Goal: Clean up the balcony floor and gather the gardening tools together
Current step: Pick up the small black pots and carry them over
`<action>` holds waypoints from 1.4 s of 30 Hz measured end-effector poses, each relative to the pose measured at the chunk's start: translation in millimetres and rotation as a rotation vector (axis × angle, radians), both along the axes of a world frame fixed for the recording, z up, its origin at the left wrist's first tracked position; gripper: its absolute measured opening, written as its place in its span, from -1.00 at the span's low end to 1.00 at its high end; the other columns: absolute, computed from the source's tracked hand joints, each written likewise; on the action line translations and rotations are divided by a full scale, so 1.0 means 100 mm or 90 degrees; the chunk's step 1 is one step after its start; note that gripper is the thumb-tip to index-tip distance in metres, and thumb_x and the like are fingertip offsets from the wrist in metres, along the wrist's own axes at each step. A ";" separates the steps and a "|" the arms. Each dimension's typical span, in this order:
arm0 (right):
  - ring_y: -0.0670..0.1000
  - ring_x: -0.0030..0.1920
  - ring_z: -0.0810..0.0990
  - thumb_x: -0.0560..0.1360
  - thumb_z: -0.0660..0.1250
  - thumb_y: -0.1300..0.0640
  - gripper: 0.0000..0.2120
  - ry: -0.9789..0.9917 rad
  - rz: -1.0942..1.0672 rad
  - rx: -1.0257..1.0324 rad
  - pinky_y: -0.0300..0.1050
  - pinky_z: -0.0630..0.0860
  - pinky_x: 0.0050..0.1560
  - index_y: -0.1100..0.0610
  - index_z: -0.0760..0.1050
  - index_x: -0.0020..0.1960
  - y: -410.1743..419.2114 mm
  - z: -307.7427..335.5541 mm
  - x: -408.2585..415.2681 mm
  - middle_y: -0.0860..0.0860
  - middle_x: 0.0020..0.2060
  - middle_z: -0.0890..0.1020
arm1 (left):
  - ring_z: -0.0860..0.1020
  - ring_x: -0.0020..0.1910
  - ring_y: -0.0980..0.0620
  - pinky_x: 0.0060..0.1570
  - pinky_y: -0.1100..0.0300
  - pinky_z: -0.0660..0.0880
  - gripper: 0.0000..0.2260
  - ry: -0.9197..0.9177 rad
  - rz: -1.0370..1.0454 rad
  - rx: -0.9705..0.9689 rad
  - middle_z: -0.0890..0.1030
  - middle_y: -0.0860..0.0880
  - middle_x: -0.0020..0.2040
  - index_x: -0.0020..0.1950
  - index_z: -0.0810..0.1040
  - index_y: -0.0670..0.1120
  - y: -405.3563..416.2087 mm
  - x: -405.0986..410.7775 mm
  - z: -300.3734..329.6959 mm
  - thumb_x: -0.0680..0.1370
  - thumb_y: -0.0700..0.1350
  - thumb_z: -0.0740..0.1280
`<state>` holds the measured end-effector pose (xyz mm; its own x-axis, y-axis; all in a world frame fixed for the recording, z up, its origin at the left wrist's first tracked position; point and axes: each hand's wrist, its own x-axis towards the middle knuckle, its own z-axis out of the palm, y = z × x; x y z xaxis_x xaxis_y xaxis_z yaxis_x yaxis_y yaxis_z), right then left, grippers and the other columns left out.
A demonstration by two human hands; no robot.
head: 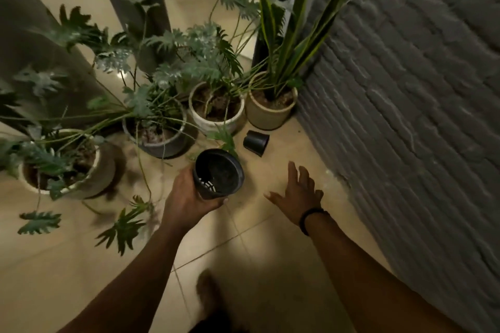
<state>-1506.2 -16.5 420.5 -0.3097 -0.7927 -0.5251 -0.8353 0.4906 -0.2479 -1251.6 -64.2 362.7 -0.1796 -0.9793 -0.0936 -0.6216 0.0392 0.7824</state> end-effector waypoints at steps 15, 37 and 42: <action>0.26 0.54 -0.05 0.44 0.35 -0.30 0.06 0.102 0.264 0.168 0.27 -0.02 0.48 0.04 -0.31 0.58 -1.39 -1.08 -1.27 0.21 0.56 -0.14 | 0.55 0.21 0.09 0.11 -0.08 0.57 -0.20 0.058 0.302 0.153 0.56 0.13 0.27 0.29 0.35 0.18 -0.37 -0.78 -0.87 0.16 0.24 0.65; 0.19 0.57 -0.13 0.30 0.49 -0.30 0.25 -0.126 0.155 0.105 0.29 -0.03 0.51 0.08 -0.32 0.57 -2.97 -3.71 -2.26 0.16 0.57 -0.18 | 0.52 0.26 0.01 0.20 -0.09 0.55 -0.08 0.067 0.643 0.177 0.53 0.03 0.28 0.41 0.33 0.02 -0.84 -2.80 -3.02 0.15 0.17 0.64; 0.25 0.56 -0.14 0.24 0.55 -0.27 0.30 -0.051 0.245 -0.008 0.32 0.03 0.49 0.08 -0.30 0.58 -3.06 -4.47 -2.04 0.17 0.57 -0.19 | 0.44 0.34 0.06 0.32 0.02 0.46 -0.04 0.051 0.558 0.140 0.48 -0.02 0.37 0.48 0.27 -0.05 -1.00 -2.81 -3.56 0.21 0.12 0.67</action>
